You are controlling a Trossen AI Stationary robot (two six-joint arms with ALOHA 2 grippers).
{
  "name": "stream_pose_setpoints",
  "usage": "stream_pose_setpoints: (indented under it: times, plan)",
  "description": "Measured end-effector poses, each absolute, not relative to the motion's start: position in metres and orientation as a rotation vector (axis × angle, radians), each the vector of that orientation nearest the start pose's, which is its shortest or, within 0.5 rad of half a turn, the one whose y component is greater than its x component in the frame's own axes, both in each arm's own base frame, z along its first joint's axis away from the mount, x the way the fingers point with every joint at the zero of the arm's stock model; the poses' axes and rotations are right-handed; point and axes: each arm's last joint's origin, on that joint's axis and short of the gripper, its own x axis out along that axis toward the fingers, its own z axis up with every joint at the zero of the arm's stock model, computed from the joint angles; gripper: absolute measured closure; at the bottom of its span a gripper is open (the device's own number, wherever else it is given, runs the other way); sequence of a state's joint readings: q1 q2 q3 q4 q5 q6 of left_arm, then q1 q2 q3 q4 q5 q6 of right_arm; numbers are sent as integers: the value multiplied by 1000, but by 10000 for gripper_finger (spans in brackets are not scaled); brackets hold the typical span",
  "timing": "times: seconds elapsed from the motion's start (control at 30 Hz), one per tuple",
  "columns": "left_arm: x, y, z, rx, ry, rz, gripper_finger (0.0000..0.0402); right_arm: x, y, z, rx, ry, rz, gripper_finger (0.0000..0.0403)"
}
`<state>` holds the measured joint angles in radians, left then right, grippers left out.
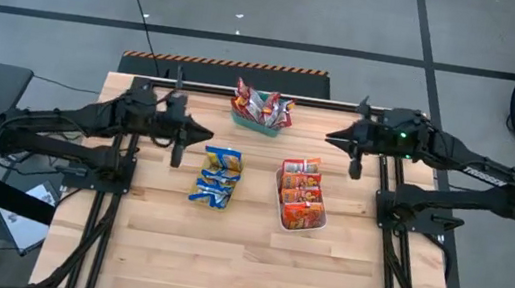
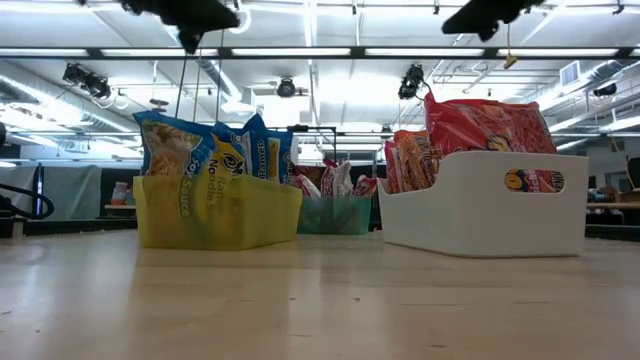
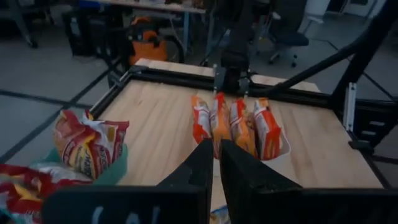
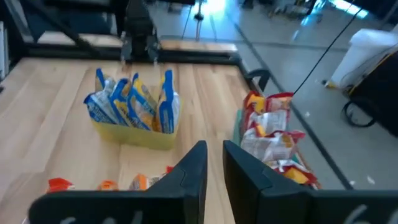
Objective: Sort Maruchan noodles
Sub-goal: Return to Home Position
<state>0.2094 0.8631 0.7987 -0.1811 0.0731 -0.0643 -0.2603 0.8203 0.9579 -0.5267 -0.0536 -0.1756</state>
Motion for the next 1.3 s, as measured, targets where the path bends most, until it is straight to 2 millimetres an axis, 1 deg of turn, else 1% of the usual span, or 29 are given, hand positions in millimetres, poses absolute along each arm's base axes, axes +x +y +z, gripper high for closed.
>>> stream_pose_setpoints:
  times: [0.13,0.23,0.33,0.4,0.47,0.57,0.67,0.73,0.83,0.9,1.0,1.1,1.2,1.23,1.3]
  plan:
    - [162,32,302,-70,185,136,370,135,-35,343,-90,325,-189,345]
    - [144,28,296,-37,75,139,370,119,-31,330,-45,309,-203,346]
    - [132,28,293,-40,24,203,370,110,-29,314,-6,292,-214,346]
    - [128,29,292,-72,10,277,370,107,-27,306,9,234,-201,345]
    - [124,29,290,-58,34,306,370,104,-26,297,7,176,-170,344]
    - [118,23,289,-12,53,218,370,97,-23,291,37,77,-143,344]
    - [109,17,290,9,46,172,370,86,-20,289,100,58,-157,346]
    - [103,14,292,30,19,156,370,77,-17,287,105,56,-151,346]
    - [97,10,293,52,-41,140,370,67,-13,290,88,5,-125,346]
    - [97,7,284,56,-87,117,370,62,-11,291,72,-23,-91,345]
    - [101,3,261,54,-141,74,370,60,-7,288,28,-69,-13,345]
    - [100,1,238,50,-151,54,370,61,-7,275,24,-96,-5,345]
    - [95,1,223,21,-180,53,370,60,-7,259,50,-114,-13,345]
    - [93,1,218,16,-193,52,370,61,-8,254,64,-103,-22,345]
    - [90,1,207,11,-219,52,370,63,-8,249,96,-69,-29,345]
